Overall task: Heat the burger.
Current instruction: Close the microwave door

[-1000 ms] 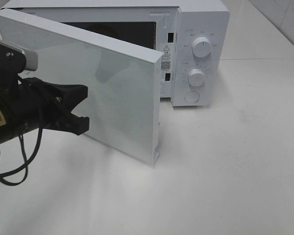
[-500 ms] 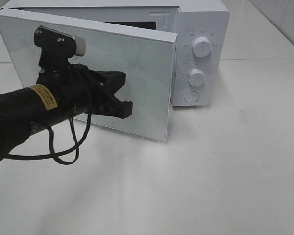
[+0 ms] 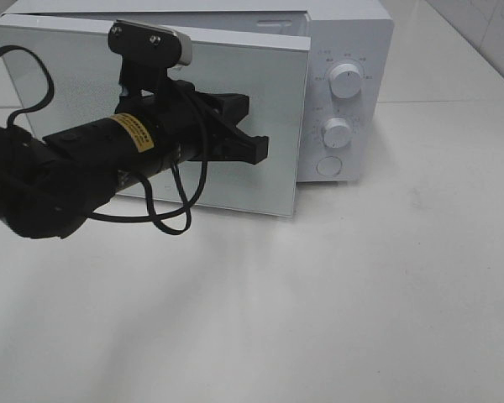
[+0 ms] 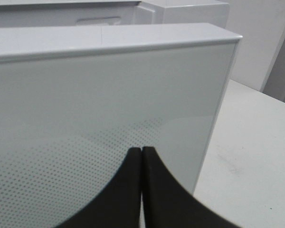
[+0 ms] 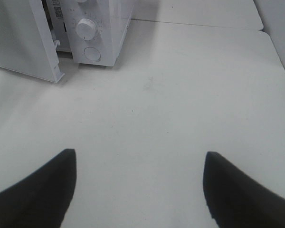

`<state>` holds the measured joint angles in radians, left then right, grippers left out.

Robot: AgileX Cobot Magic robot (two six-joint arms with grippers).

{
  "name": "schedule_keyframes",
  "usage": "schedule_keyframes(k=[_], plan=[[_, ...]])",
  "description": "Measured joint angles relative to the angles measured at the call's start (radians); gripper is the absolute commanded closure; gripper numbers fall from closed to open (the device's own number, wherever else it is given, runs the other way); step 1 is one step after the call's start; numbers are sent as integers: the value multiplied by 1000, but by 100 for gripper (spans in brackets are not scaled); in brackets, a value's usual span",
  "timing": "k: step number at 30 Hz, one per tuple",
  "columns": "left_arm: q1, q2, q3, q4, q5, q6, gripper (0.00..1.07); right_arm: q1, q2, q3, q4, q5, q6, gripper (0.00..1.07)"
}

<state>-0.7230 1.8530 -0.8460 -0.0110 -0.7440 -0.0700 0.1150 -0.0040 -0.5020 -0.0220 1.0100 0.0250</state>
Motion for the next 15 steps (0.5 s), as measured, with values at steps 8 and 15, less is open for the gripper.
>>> schedule_keyframes(k=[8, 15], plan=[[0, 70, -103, 0, 22, 0, 107, 0, 0, 0, 0, 0, 0, 34], [0, 120, -189, -1, 32, 0, 107, 0, 0, 0, 0, 0, 0, 34]])
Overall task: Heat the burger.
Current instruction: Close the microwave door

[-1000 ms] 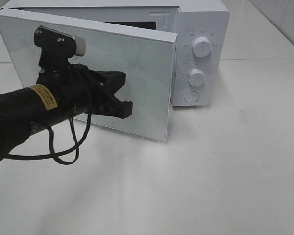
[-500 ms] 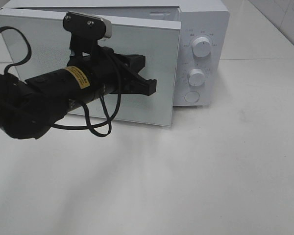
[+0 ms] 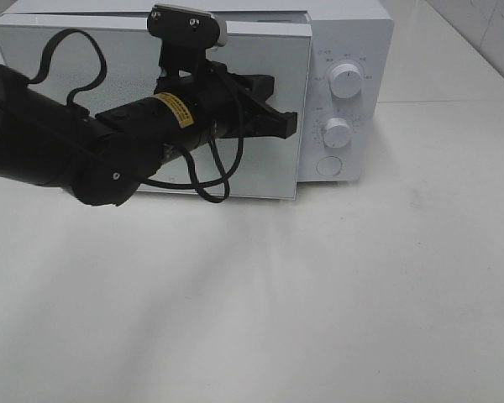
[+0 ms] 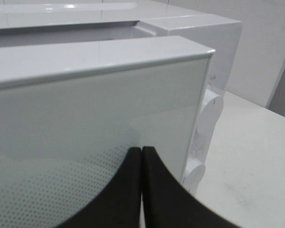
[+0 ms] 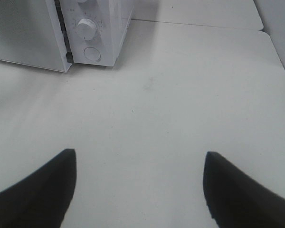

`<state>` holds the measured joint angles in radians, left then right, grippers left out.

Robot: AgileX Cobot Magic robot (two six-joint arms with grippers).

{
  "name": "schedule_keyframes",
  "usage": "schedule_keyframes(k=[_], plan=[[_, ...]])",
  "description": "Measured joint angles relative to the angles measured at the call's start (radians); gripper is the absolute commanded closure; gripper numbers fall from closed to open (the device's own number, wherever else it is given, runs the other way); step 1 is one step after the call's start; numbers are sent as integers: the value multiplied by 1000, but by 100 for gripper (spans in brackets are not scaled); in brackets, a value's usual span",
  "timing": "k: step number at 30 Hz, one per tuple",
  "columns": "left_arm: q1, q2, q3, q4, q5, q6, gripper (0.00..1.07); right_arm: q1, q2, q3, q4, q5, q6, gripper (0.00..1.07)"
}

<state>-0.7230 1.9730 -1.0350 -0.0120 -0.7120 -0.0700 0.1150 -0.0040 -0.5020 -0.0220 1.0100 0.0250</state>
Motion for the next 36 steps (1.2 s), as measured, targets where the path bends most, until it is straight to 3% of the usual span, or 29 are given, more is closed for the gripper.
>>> schedule_keyframes(k=[17, 26, 36], plan=[[-21, 119, -197, 1, 46, 16, 107, 0, 0, 0, 0, 0, 0, 34], [5, 131, -217, -14, 58, 25, 107, 0, 0, 0, 0, 0, 0, 34], [27, 129, -217, 47, 77, 27, 107, 0, 0, 0, 1, 0, 0, 34]])
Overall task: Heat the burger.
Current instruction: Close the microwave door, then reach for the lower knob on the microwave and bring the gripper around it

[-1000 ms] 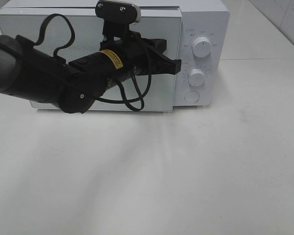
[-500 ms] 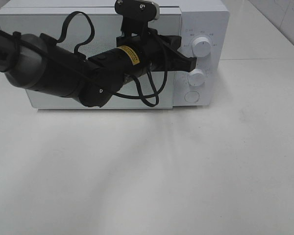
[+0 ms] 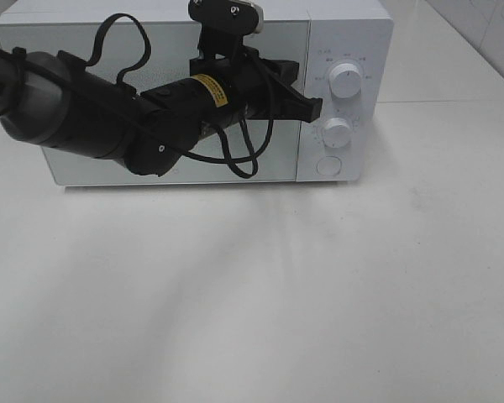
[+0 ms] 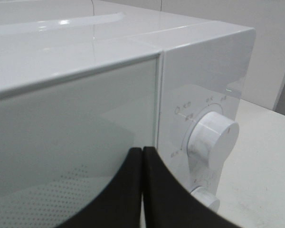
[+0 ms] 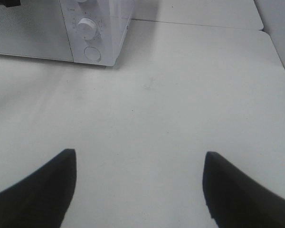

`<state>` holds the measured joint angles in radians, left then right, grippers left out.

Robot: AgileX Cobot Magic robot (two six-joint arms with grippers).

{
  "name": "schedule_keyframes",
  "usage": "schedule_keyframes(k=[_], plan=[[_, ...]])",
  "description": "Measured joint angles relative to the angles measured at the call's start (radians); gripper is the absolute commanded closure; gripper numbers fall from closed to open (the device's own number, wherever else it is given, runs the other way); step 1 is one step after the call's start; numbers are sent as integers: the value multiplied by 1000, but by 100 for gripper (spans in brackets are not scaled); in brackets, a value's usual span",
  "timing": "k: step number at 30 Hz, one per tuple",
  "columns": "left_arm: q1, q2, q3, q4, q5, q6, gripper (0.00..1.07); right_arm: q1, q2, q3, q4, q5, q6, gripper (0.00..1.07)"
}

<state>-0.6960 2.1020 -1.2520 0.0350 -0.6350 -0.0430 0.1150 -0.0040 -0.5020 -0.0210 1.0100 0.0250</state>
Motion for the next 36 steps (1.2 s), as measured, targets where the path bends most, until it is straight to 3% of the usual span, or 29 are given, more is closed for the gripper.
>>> schedule_keyframes(k=[4, 9, 12, 14, 15, 17, 18, 19, 20, 21, 22, 23, 24, 28, 31, 33, 36], plan=[[-1, -13, 20, -12, 1, 0, 107, 0, 0, 0, 0, 0, 0, 34], [-4, -89, 139, -78, 1, 16, 107, 0, 0, 0, 0, 0, 0, 34], [-9, -103, 161, -79, 2, 16, 107, 0, 0, 0, 0, 0, 0, 34], [-28, -145, 215, -79, 39, 18, 96, 0, 0, 0, 0, 0, 0, 34], [-28, -145, 215, -79, 39, 18, 96, 0, 0, 0, 0, 0, 0, 34], [-54, -197, 241, -79, 207, 19, 70, 0, 0, 0, 0, 0, 0, 34], [-54, -197, 241, -79, 207, 19, 70, 0, 0, 0, 0, 0, 0, 34], [-60, -209, 243, -79, 266, 19, 45, 0, 0, 0, 0, 0, 0, 34], [-60, -209, 243, -79, 266, 19, 45, 0, 0, 0, 0, 0, 0, 34], [-69, -232, 243, -79, 380, 19, 23, 0, 0, 0, 0, 0, 0, 34], [-74, -243, 243, -79, 443, 19, 13, 0, 0, 0, 0, 0, 0, 34], [-74, -243, 243, -79, 443, 19, 13, 0, 0, 0, 0, 0, 0, 34], [-76, -262, 243, -79, 564, 19, 4, 0, 0, 0, 0, 0, 0, 34], [-77, -307, 243, -79, 899, 19, 5, 0, 0, 0, 0, 0, 0, 34], [-77, -315, 243, -79, 946, 19, 5, 0, 0, 0, 0, 0, 0, 34], [-77, -362, 243, -78, 1102, 19, 6, 0, 0, 0, 0, 0, 1, 34], [-77, -373, 243, -76, 1136, 19, 6, 0, 0, 0, 0, 0, 1, 34]])
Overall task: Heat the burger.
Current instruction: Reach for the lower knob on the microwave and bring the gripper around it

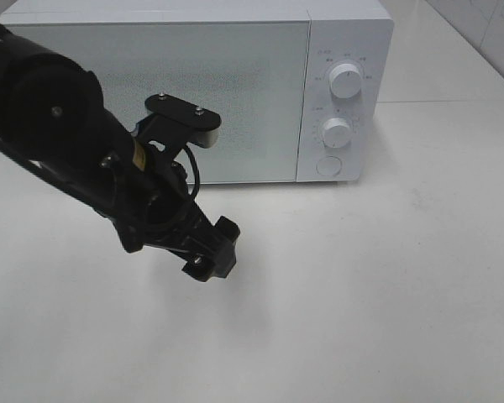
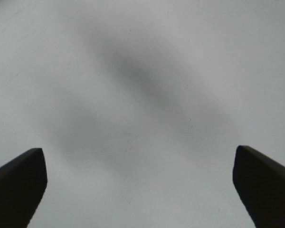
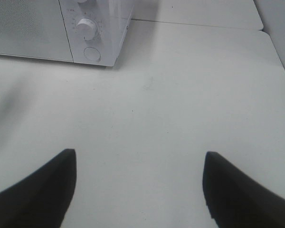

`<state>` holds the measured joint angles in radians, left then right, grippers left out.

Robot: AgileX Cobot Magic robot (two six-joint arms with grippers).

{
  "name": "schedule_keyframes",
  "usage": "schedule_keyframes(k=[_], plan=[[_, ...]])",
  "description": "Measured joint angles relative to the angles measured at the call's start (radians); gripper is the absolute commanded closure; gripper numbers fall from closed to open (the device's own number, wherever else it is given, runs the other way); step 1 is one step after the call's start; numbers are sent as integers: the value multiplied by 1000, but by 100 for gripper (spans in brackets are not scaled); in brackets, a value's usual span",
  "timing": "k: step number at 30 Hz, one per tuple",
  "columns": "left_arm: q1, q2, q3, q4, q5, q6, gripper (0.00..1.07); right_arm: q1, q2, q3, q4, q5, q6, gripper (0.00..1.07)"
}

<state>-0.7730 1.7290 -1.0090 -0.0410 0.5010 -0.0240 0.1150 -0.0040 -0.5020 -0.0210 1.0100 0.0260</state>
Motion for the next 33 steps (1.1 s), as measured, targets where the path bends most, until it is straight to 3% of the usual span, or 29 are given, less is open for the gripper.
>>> schedule_keyframes(k=[5, 11, 15, 16, 17, 18, 19, 21, 22, 23, 25, 26, 33], plan=[[0, -126, 0, 28, 198, 0, 6, 0, 0, 0, 0, 0, 0, 34], [41, -208, 0, 29, 296, -34, 6, 0, 0, 0, 0, 0, 0, 34], [145, -257, 0, 29, 392, -51, 6, 0, 0, 0, 0, 0, 0, 34], [206, -286, 0, 29, 439, -53, 6, 0, 0, 0, 0, 0, 0, 34], [206, -286, 0, 29, 439, -53, 6, 0, 0, 0, 0, 0, 0, 34], [278, -315, 0, 29, 473, -53, 6, 0, 0, 0, 0, 0, 0, 34], [278, -315, 0, 29, 473, -53, 6, 0, 0, 0, 0, 0, 0, 34], [385, -366, 0, 29, 516, -53, 6, 0, 0, 0, 0, 0, 0, 34], [385, -366, 0, 29, 516, -53, 6, 0, 0, 0, 0, 0, 0, 34], [451, -399, 0, 29, 544, -53, 6, 0, 0, 0, 0, 0, 0, 34], [486, -418, 0, 29, 560, -53, 6, 0, 0, 0, 0, 0, 0, 34], [541, -455, 0, 30, 589, -53, 6, 0, 0, 0, 0, 0, 0, 34], [638, -590, 53, 30, 621, -53, 6, 0, 0, 0, 0, 0, 0, 34]])
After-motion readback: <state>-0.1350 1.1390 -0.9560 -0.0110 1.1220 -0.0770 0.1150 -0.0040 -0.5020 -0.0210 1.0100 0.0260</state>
